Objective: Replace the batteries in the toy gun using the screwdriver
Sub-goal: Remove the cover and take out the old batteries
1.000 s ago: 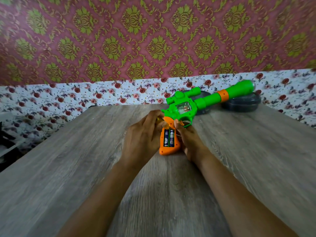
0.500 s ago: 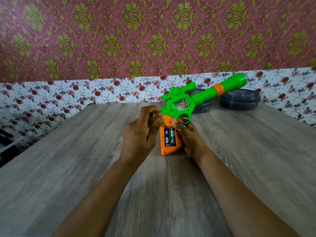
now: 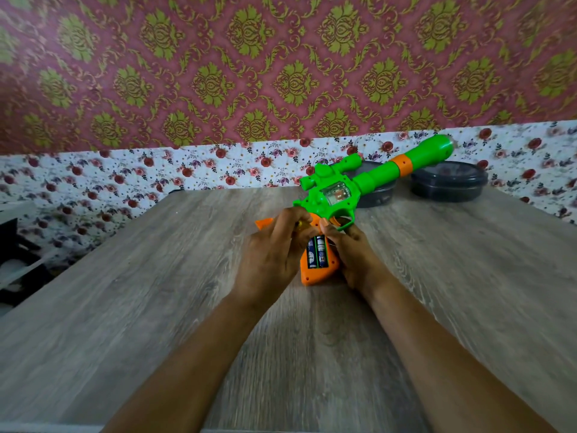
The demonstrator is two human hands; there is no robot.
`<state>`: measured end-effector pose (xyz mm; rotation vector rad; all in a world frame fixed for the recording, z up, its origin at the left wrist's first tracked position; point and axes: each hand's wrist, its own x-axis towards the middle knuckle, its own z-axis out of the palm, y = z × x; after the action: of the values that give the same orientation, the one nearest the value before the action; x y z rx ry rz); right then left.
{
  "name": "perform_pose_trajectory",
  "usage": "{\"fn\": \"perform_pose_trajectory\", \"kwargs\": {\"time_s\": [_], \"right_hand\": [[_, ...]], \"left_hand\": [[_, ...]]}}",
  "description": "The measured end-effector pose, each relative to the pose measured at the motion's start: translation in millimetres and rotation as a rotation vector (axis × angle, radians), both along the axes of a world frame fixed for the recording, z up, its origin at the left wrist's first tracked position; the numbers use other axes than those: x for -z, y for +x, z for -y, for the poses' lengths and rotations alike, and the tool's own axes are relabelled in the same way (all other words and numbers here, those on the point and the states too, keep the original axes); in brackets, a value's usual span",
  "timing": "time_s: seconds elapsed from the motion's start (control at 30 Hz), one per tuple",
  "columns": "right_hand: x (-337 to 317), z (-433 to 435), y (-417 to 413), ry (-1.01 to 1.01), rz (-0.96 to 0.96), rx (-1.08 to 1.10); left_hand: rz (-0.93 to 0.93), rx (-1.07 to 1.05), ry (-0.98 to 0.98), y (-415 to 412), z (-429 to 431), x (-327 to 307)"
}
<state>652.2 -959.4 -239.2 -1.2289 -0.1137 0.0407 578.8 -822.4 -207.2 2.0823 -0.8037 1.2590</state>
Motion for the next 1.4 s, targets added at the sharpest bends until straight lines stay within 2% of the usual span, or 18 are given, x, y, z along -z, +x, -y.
{"fn": "perform_pose_trajectory", "kwargs": {"time_s": [0.3, 0.47, 0.67, 0.83, 1.13, 1.4], "right_hand": [[-1.1, 1.5, 1.2, 0.007, -0.033, 0.022], [-0.4, 0.8, 0.5, 0.032, -0.013, 0.023], [-0.4, -1.7, -1.3, 0.038, -0.002, 0.036], [-4.9, -2.7, -5.6, -0.016, -0.001, 0.046], [-4.9, -16.4, -5.0, 0.032, -0.03, 0.142], [-7.0, -14.3, -0.9, 0.08, -0.095, 0.156]], "left_hand": [[0.006, -0.032, -0.031, 2.2, -3.0, 0.3], [-0.055, -0.015, -0.1, 0.6, 1.5, 5.1], [-0.044, -0.057, -0.041, 1.1, 9.4, 7.4], [-0.11, -0.085, -0.143, 5.0, 9.2, -2.2], [-0.29, -0.068, -0.532, 13.8, -0.2, -7.4], [-0.625, 0.041, -1.079, 25.4, -6.6, 2.8]]}}
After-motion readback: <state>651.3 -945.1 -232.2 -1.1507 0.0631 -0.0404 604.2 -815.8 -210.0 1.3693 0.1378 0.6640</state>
